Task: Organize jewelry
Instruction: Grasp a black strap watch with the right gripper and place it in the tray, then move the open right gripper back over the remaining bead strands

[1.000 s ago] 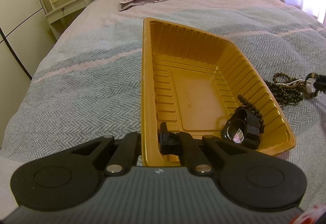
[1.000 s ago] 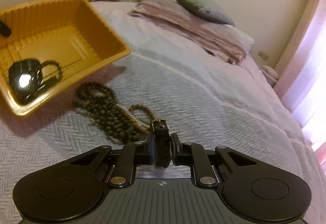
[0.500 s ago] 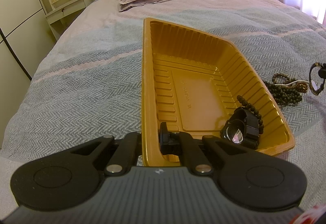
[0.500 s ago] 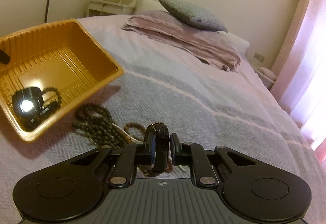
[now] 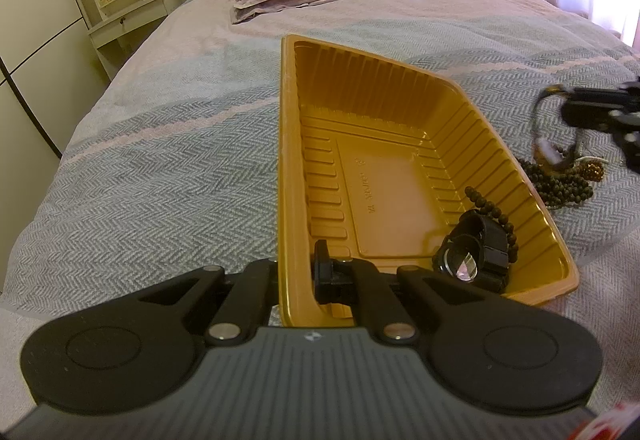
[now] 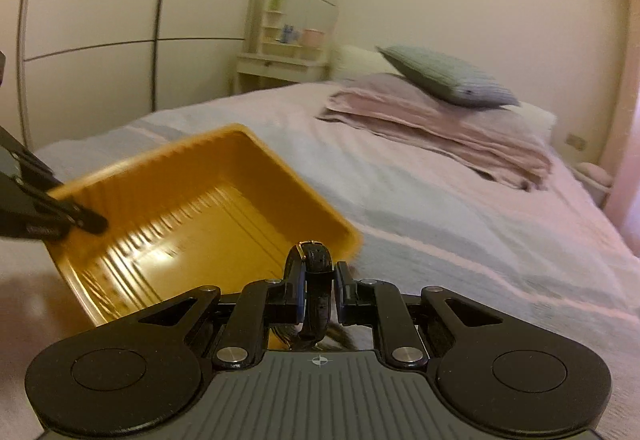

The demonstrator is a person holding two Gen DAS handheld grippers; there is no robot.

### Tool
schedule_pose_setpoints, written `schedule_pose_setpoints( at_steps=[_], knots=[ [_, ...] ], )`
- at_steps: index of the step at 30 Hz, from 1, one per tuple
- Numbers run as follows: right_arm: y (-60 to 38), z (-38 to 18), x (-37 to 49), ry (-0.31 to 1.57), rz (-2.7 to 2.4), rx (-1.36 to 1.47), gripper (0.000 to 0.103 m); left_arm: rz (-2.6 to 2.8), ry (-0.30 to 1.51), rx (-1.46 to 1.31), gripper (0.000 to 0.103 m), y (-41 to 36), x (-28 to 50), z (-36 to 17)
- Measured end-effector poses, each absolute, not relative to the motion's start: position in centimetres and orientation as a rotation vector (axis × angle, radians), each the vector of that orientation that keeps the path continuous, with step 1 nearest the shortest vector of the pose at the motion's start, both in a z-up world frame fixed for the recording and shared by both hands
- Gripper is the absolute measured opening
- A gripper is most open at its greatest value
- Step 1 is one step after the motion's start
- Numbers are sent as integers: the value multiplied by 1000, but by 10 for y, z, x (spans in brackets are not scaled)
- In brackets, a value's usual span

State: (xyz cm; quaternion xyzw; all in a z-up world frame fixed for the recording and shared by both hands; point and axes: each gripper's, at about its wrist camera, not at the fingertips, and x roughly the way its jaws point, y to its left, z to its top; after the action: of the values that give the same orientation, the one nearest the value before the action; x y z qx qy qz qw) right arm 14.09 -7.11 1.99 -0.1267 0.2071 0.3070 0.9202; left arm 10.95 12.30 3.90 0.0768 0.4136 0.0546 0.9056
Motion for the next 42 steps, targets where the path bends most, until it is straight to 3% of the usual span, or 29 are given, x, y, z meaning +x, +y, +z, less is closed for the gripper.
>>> schedule_pose_setpoints(
  at_steps=[20, 23, 28, 42],
  knots=[
    [-35, -12, 162, 540, 727, -212, 15, 105, 849, 154, 3, 124, 109, 40],
    [-46, -9, 159, 520, 696, -193, 20, 106, 849, 154, 3, 124, 109, 39],
    [-73, -7, 155, 514, 635, -170, 43, 106, 850, 151, 2, 125, 109, 38],
    [-189, -45, 137, 651, 317, -47, 44, 108, 853, 152, 2, 124, 109, 38]
  ],
)
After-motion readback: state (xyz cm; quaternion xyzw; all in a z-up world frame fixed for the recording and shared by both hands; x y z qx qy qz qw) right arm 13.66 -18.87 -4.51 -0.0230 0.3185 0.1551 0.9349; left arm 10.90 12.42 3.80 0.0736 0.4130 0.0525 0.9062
